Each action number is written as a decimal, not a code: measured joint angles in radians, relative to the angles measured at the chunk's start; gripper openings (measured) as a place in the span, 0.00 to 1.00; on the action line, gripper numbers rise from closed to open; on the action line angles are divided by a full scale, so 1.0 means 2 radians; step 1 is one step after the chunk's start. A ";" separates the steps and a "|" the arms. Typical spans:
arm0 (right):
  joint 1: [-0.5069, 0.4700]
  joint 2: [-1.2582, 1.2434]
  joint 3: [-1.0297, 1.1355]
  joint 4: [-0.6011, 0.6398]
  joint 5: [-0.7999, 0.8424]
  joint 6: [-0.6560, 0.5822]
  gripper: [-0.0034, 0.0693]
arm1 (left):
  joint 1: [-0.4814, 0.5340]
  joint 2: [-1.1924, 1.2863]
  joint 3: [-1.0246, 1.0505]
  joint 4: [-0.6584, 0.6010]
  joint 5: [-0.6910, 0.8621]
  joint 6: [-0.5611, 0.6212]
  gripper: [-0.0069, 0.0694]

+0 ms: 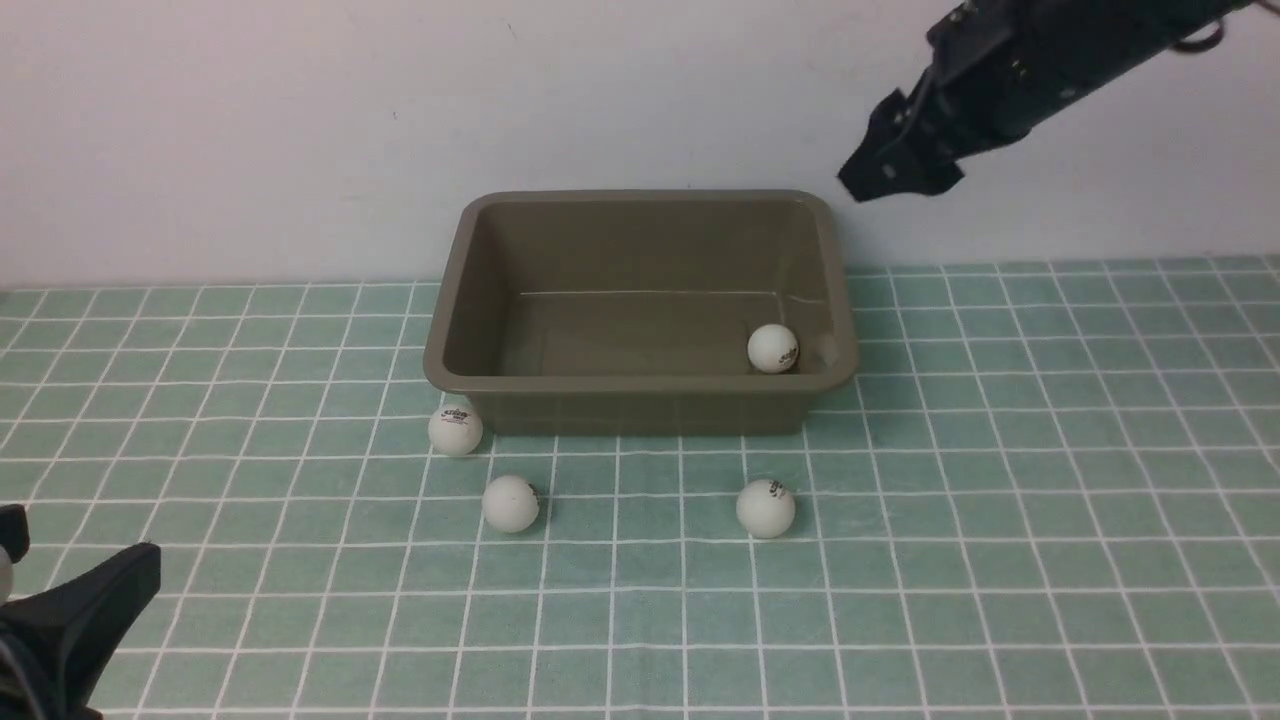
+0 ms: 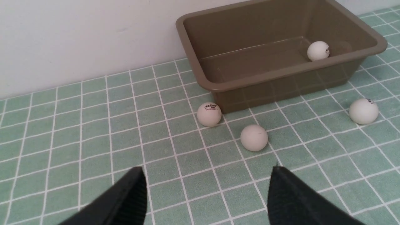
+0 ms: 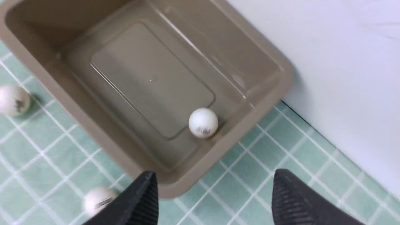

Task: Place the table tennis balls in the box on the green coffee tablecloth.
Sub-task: 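Reach for and grasp a ping pong ball on the table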

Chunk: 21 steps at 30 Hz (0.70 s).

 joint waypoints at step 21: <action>0.109 -0.051 0.315 0.083 -0.198 0.151 0.65 | 0.000 0.000 0.000 0.000 0.000 0.000 0.71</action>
